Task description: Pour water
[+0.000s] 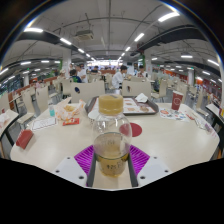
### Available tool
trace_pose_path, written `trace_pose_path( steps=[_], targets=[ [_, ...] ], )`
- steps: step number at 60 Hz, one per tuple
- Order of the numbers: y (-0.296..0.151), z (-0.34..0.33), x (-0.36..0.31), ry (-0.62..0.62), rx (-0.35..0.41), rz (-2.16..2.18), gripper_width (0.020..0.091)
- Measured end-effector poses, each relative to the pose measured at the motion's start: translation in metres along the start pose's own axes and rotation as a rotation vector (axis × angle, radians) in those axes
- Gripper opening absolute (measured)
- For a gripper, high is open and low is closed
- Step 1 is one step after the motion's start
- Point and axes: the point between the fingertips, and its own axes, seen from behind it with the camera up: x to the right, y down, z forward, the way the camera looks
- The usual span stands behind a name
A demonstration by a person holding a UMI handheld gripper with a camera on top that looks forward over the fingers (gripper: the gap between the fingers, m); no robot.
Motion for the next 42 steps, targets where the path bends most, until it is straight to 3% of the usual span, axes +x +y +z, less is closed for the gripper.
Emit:
trace_pose_path(
  steps=[10,25,42],
  targets=[
    [-0.002,0.002,0.008,0.059,-0.019,-0.024,0.0386],
    [-0.071,-0.006,0.034,0.16,-0.031,-0.225,0.0388],
    [-0.172,0.055,0.104,0.473,-0.052,-0.916,0.0387]
  ],
)
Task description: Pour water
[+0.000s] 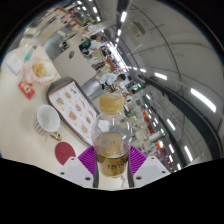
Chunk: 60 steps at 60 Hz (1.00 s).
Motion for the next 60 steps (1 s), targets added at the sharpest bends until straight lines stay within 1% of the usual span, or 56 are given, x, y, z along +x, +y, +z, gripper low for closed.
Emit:
trace_pose_path(
  steps=[6,11,18,24,29,34,39,44,48,53,55,56,60],
  targets=[
    [-0.018,0.029,0.011,0.119,0.038,-0.378,0.0389],
    [-0.037,0.044,0.008,0.193,0.08,-0.658,0.0389],
    [-0.056,0.048,-0.002,0.282,0.132,-0.959,0.0387],
    [-0.063,0.057,-0.019,0.293,0.156,-1.138,0.0386],
    [-0.064,0.059,-0.025,0.282,0.139,-1.179,0.0387],
    [-0.062,0.059,-0.026,0.243,0.116,-1.122,0.0387],
    [-0.065,0.056,-0.023,0.202,0.119,-1.019,0.0388],
    [-0.065,0.048,-0.02,0.134,0.119,-0.809,0.0386],
    [-0.063,0.04,-0.022,0.009,0.115,-0.524,0.0388],
    [-0.069,0.024,-0.017,-0.117,0.142,-0.179,0.0388],
    [-0.073,0.017,-0.015,-0.177,0.164,-0.058,0.0385],
    [-0.078,0.01,-0.021,-0.18,0.163,-0.004,0.0386],
    [-0.074,0.007,-0.012,-0.259,0.17,0.185,0.0388]
  ],
)
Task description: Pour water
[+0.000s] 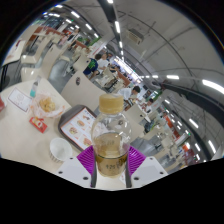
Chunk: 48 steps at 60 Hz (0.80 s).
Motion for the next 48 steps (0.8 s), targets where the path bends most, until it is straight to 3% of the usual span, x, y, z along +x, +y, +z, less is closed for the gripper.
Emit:
trace_pose_path(
  steps=[6,16,39,48],
  targets=[
    [0.001,-0.004,-0.007,-0.104,0.04,0.289,0.0389],
    [0.029,0.017,-0.029,-0.216,0.041,0.529,0.0387],
    [0.11,0.069,-0.083,-0.305,-0.055,0.71,0.0391],
    [0.109,0.069,-0.08,-0.268,-0.008,0.724,0.0412]
  ],
)
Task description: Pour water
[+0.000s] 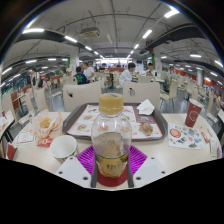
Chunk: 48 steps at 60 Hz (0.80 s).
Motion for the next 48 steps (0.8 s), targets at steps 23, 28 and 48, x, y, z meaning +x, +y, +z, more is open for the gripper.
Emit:
trace_pose_path(
  steps=[23,28,48],
  targets=[
    [-0.01,-0.044,-0.008,0.062,-0.069,0.008,0.0847],
    [-0.017,-0.071,-0.015,0.09,-0.082,0.013,0.0851],
    [-0.005,-0.205,-0.078,0.179,-0.162,0.013,0.0844]
  ],
)
